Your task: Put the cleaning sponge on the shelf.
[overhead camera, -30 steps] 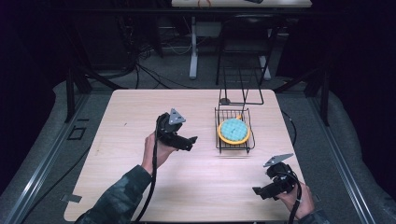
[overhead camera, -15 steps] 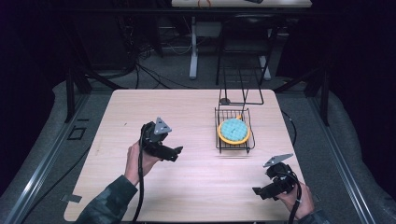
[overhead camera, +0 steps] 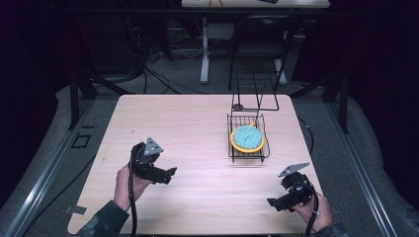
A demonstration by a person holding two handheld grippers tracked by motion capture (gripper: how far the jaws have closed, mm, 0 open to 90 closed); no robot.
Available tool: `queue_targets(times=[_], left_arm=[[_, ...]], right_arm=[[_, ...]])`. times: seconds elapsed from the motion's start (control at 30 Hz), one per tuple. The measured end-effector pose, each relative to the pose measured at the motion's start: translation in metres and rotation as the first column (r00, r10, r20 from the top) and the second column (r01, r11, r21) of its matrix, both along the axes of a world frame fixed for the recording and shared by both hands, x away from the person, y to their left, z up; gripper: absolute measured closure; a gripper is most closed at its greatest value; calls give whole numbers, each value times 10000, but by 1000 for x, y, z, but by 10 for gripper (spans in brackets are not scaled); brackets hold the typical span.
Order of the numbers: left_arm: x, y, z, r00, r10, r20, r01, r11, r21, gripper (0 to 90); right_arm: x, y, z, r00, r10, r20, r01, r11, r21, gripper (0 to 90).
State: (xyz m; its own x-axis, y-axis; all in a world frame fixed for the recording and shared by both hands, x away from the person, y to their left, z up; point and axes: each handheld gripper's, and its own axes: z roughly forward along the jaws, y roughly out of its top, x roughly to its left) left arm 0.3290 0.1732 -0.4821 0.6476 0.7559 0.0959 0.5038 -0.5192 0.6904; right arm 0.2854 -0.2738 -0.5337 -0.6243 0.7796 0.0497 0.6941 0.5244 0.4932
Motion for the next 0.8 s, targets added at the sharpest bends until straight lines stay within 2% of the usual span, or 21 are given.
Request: queue_targets(times=[0.23,0.4,0.47,0.5,0.6,0.63,0.8], left_arm=[[-9,12,-18,9990,386,-227,-386,9993,0,0],[-16,20,-31,9970,499,-589,-486,9986,223,0],[-15,24,-34,9967,570,-575,-560,9982,201,0],[-14,25,-34,9959,582,-691,-569,9982,202,0],[-11,26,-37,9950,702,-714,-703,9975,10,0],[-8,26,-40,9939,673,-875,-677,9977,-21,0],[-5,24,-44,9927,565,-1066,-560,9984,74,0]], right_arm=[[0,0,0,10000,1,-4,-1,10000,-12,10],[1,-1,1,10000,33,-42,-33,10000,-10,13],[1,-1,0,10000,22,-29,-22,10000,-24,13],[1,-2,0,10000,15,-12,-15,10000,0,14],[0,-2,0,10000,39,-21,-39,10000,5,14],[0,-2,0,10000,9,-41,-9,10000,20,15],[1,-2,-1,10000,64,-14,-64,10000,56,19]])
